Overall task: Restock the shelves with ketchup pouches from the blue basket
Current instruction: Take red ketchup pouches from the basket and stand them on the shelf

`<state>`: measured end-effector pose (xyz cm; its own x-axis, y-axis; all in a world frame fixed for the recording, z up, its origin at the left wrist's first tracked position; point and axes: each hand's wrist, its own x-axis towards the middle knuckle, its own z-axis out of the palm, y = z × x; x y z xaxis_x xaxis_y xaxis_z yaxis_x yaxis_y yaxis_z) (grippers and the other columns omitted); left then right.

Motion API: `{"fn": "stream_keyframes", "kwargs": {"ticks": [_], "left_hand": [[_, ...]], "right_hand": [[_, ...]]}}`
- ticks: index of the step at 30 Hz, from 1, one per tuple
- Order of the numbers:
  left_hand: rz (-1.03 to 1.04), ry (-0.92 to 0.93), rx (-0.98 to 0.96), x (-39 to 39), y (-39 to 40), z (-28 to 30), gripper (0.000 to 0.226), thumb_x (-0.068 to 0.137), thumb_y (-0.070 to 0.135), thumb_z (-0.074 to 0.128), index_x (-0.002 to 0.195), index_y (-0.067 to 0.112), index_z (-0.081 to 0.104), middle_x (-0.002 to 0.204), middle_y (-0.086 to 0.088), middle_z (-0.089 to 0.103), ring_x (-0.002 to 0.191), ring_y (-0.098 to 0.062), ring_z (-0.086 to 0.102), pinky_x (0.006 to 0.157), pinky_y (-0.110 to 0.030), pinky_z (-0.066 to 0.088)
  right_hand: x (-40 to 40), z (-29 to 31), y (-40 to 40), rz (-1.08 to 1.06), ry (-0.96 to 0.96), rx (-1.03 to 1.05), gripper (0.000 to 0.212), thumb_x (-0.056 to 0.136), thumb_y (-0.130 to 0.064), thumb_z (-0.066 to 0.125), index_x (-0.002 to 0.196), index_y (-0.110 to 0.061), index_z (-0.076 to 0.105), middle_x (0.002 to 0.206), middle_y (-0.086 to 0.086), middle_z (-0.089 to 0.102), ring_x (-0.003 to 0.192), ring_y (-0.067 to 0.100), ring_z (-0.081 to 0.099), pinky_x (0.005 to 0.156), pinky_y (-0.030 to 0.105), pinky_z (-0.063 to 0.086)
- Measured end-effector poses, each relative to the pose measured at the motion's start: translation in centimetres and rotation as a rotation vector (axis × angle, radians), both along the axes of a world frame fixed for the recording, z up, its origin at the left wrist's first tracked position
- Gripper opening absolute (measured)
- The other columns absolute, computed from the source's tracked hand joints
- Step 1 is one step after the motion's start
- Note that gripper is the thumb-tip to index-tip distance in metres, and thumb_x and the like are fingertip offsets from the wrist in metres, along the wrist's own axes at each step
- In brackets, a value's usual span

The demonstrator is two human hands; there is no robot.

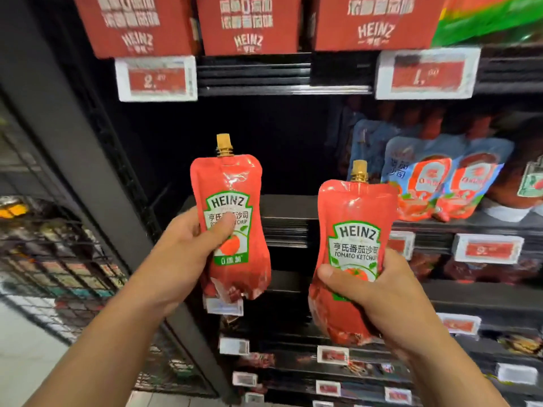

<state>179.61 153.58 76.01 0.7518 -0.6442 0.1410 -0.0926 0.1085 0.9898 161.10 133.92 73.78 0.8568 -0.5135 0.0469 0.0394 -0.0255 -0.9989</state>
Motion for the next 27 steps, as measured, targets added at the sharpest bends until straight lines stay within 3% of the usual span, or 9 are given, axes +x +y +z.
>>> {"fn": "stream_keyframes", "kwargs": {"ticks": [4, 7, 11, 14, 16, 18, 21, 24, 27], "left_hand": [[0.025, -0.102, 0.033, 2.4, -2.6, 2.8, 0.028, 0.084, 0.047, 0.072, 0.101, 0.025, 0.074, 0.100, -0.010, 0.078, 0.080, -0.021, 0.076, 0.057, -0.027, 0.058], [0.022, -0.109, 0.076, 5.1, -4.3, 4.2, 0.025, 0.087, 0.039, 0.070, 0.099, 0.018, 0.075, 0.097, -0.011, 0.078, 0.083, -0.023, 0.076, 0.064, -0.030, 0.060], [0.093, -0.006, 0.063, 9.4, -7.0, 5.1, 0.005, 0.091, 0.016, 0.069, 0.089, 0.012, 0.072, 0.079, -0.002, 0.078, 0.070, -0.013, 0.075, 0.058, -0.025, 0.057], [0.045, 0.044, -0.011, 13.0, -8.6, 6.4, 0.012, 0.088, 0.008, 0.068, 0.099, 0.010, 0.073, 0.088, -0.007, 0.078, 0.077, -0.020, 0.075, 0.069, -0.032, 0.060], [0.128, -0.032, 0.023, 14.9, -10.0, 6.4, 0.015, 0.082, 0.016, 0.067, 0.094, 0.011, 0.074, 0.083, -0.011, 0.077, 0.074, -0.027, 0.075, 0.070, -0.038, 0.059], [0.316, -0.249, 0.056, 16.1, -11.6, 5.6, 0.027, 0.077, 0.030, 0.061, 0.096, 0.016, 0.075, 0.091, -0.011, 0.076, 0.087, -0.031, 0.074, 0.080, -0.046, 0.059], [0.454, -0.364, -0.137, 16.7, -13.3, 4.1, 0.040, 0.081, 0.040, 0.063, 0.115, 0.022, 0.073, 0.106, 0.004, 0.075, 0.102, -0.012, 0.070, 0.094, -0.037, 0.055], [0.476, -0.406, -0.260, 18.3, -13.8, 2.3, 0.042, 0.082, 0.035, 0.061, 0.117, 0.013, 0.068, 0.099, 0.011, 0.072, 0.090, 0.005, 0.068, 0.079, -0.015, 0.052], [0.494, -0.436, -0.266, 19.2, -13.8, 1.3, 0.042, 0.077, 0.045, 0.057, 0.110, 0.021, 0.066, 0.095, 0.011, 0.072, 0.089, 0.000, 0.070, 0.077, -0.021, 0.055]], "right_hand": [[2.0, 1.8, -1.8, 0.036, -0.049, -0.029, 0.052, 0.056, -0.051, 0.090, 0.100, -0.029, 0.074, 0.092, 0.001, 0.079, 0.082, 0.020, 0.077, 0.065, 0.025, 0.058], [4.3, 3.1, -2.5, 0.063, -0.071, -0.018, 0.045, 0.061, -0.038, 0.092, 0.101, -0.026, 0.075, 0.093, 0.003, 0.079, 0.083, 0.022, 0.077, 0.064, 0.027, 0.058], [7.7, 4.2, -2.3, -0.019, -0.086, 0.030, 0.045, 0.064, -0.028, 0.088, 0.106, -0.018, 0.073, 0.096, 0.004, 0.079, 0.084, 0.019, 0.077, 0.062, 0.026, 0.058], [10.4, 5.0, -2.4, -0.072, -0.066, 0.065, 0.037, 0.075, -0.028, 0.084, 0.108, -0.013, 0.072, 0.093, 0.008, 0.079, 0.082, 0.025, 0.077, 0.061, 0.032, 0.060], [12.2, 5.2, -2.6, -0.127, -0.036, 0.044, 0.044, 0.076, -0.033, 0.085, 0.109, -0.009, 0.070, 0.088, 0.010, 0.078, 0.078, 0.028, 0.077, 0.062, 0.039, 0.061], [13.7, 5.4, -2.7, -0.167, -0.010, 0.031, 0.045, 0.075, -0.035, 0.086, 0.106, -0.007, 0.070, 0.082, 0.010, 0.078, 0.073, 0.026, 0.077, 0.062, 0.039, 0.061], [15.6, 5.3, -3.3, -0.233, -0.031, 0.047, 0.027, 0.075, -0.027, 0.084, 0.090, -0.008, 0.070, 0.068, 0.005, 0.076, 0.061, 0.020, 0.075, 0.052, 0.034, 0.057], [17.9, 5.6, -4.3, -0.240, -0.079, 0.064, 0.046, 0.068, -0.033, 0.090, 0.105, -0.016, 0.070, 0.080, 0.000, 0.079, 0.070, 0.020, 0.077, 0.059, 0.037, 0.060], [20.5, 6.5, -5.0, -0.183, -0.081, -0.005, 0.047, 0.071, -0.035, 0.089, 0.113, -0.024, 0.069, 0.092, -0.003, 0.079, 0.081, 0.019, 0.077, 0.071, 0.042, 0.063]]}}
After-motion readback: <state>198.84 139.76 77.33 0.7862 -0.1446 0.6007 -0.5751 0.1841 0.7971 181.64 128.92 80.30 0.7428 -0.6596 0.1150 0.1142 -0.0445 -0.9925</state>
